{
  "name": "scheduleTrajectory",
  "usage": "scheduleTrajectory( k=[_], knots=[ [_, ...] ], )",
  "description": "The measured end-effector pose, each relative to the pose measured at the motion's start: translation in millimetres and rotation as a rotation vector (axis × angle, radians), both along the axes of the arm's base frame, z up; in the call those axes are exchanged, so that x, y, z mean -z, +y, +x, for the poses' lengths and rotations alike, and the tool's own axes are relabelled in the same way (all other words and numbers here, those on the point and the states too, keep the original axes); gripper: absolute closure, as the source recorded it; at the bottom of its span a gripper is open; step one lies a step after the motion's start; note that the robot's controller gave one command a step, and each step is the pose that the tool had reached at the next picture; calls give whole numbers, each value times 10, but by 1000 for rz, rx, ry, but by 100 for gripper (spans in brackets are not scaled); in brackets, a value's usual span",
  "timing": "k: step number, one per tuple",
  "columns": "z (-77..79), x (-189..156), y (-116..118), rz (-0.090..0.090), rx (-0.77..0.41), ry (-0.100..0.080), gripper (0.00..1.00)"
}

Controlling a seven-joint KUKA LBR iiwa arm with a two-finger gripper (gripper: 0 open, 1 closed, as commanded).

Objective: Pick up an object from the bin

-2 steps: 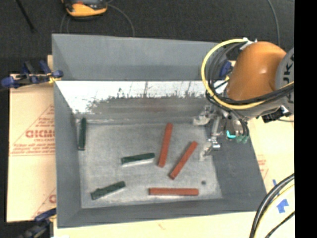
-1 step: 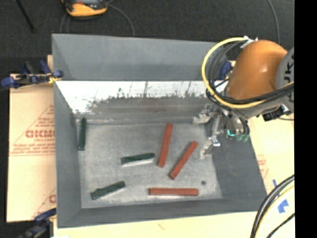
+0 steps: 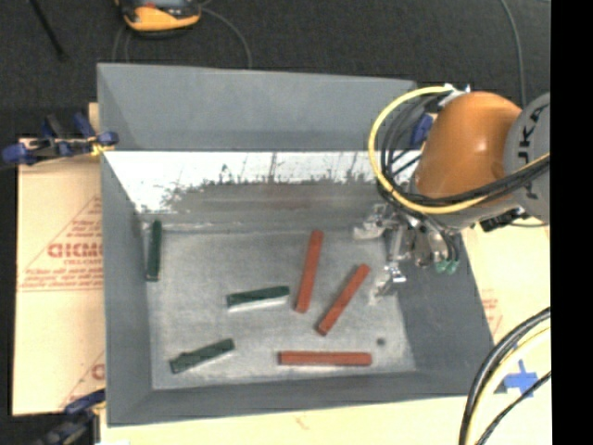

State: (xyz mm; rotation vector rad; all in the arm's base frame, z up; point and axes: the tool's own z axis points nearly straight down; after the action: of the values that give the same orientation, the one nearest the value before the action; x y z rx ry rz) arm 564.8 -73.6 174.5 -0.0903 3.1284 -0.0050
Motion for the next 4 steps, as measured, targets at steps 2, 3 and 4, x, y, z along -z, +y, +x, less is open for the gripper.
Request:
scheduleTrajectory(
  k=[2, 3, 4],
  knots=[
    [90, 942, -186, -2, -304, 17, 100],
    [96, -183, 39, 0, -354, 8, 100],
    [96, -182, 40, 0, -354, 8, 100]
  ],
)
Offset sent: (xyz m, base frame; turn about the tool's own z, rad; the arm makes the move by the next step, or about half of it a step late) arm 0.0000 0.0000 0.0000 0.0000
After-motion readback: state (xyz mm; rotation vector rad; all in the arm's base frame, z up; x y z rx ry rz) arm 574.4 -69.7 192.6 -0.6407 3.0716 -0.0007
